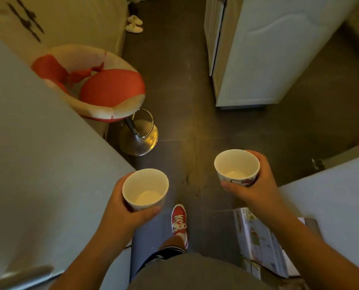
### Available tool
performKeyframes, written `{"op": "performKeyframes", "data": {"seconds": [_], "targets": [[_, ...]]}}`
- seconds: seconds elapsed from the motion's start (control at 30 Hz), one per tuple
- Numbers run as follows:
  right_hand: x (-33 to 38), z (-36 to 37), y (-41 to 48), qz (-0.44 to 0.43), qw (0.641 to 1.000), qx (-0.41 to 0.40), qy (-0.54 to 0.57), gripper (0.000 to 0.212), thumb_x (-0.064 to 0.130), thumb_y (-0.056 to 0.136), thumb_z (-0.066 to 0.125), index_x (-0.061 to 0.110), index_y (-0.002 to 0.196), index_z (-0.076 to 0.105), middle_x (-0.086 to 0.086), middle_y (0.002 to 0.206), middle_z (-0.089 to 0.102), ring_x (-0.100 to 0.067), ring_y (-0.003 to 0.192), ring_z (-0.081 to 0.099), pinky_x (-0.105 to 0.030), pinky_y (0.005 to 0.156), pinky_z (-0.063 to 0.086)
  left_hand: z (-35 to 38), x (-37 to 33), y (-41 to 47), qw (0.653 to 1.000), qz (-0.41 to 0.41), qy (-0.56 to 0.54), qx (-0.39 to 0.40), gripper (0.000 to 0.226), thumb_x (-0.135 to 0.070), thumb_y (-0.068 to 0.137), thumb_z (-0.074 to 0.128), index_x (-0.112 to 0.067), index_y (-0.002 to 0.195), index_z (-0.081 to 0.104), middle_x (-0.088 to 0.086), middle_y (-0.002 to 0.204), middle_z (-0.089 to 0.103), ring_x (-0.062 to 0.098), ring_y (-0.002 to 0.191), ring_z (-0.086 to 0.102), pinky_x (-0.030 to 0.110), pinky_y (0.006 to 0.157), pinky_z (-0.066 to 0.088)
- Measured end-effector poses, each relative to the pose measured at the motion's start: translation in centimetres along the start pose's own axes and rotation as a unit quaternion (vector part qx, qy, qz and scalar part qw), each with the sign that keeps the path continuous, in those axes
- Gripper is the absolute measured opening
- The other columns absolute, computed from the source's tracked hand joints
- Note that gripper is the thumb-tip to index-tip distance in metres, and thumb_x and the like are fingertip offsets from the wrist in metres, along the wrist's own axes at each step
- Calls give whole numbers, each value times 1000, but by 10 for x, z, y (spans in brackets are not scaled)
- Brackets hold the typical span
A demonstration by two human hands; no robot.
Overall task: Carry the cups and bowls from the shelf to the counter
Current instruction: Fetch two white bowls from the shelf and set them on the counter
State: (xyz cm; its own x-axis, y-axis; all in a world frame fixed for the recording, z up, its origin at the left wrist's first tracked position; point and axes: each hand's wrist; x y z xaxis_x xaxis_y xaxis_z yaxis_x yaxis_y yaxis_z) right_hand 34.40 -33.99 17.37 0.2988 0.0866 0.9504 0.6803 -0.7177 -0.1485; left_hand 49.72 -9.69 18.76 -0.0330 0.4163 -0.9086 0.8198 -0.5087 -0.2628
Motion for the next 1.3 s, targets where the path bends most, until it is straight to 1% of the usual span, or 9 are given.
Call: {"op": "performKeyframes", "data": {"seconds": [0.07,0.17,0.27,0.4,0.53,0.63,0.9,1.13,1.3], "targets": [[6,-6,31,14,1000,-19,5,89,38,55,82,38,131,35,21,118,49,-5,106,54,-11,75,47,9,-12,43,1000,6,-9,2,70,18,74,68,-6,134,42,-24,108,63,9,98,64,13,80,48],[11,-22,69,27,997,-66,9,88,46,47,79,47,123,37,33,113,48,1,104,55,-4,63,49,26,-35,104,998,27,5,49,74,-1,66,82,-35,120,45,-19,115,56,6,101,59,24,86,49],[8,-46,95,41,993,-113,10,79,44,48,80,53,116,39,43,106,48,12,100,54,-5,62,49,53,-64,161,992,29,13,120,76,-21,58,86,-43,118,45,-23,119,56,3,109,57,22,87,50],[-5,-81,124,67,979,-192,-10,86,37,53,85,39,124,37,31,111,47,1,96,55,-12,73,44,110,-106,229,980,66,20,187,73,-22,57,85,-44,113,45,-35,108,55,-21,100,53,5,76,51],[-24,-123,155,92,970,-226,-17,83,21,61,90,36,125,40,22,114,54,6,97,60,-22,82,50,185,-145,290,964,93,22,250,73,-33,52,83,-39,115,47,-23,116,54,-13,104,56,5,74,49],[-41,-153,184,94,951,-295,3,96,39,56,90,9,132,39,2,118,53,-7,94,57,-30,90,55,243,-175,333,952,100,23,289,73,-34,50,82,-39,114,47,-20,117,55,-7,104,58,9,73,50],[-50,-223,280,125,950,-285,17,87,12,57,90,42,121,39,25,116,49,6,103,55,-9,75,46,335,-248,425,938,95,36,331,76,-37,52,83,-45,118,46,-27,110,59,-10,103,57,6,69,50],[-32,-271,410,122,941,-316,26,83,48,46,81,52,117,39,38,113,47,22,102,49,-3,77,43,381,-282,512,943,82,48,320,70,-27,56,82,-45,115,46,-28,110,57,-18,96,57,5,64,50],[-33,-308,507,115,933,-340,18,83,26,57,90,52,116,37,36,113,45,19,103,49,-7,81,40,425,-310,599,927,88,64,360,75,-29,55,83,-44,118,46,-21,117,57,-13,102,57,8,69,52]]}}
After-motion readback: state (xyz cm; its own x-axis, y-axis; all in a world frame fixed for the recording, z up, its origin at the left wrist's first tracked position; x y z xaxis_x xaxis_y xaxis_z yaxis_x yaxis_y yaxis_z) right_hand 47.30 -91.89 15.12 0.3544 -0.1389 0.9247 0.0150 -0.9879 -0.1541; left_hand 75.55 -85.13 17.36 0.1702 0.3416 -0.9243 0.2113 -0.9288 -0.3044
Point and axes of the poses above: each hand's wrist, its own y-axis towards the middle knuckle, its own z-axis out of the palm, x = y × z
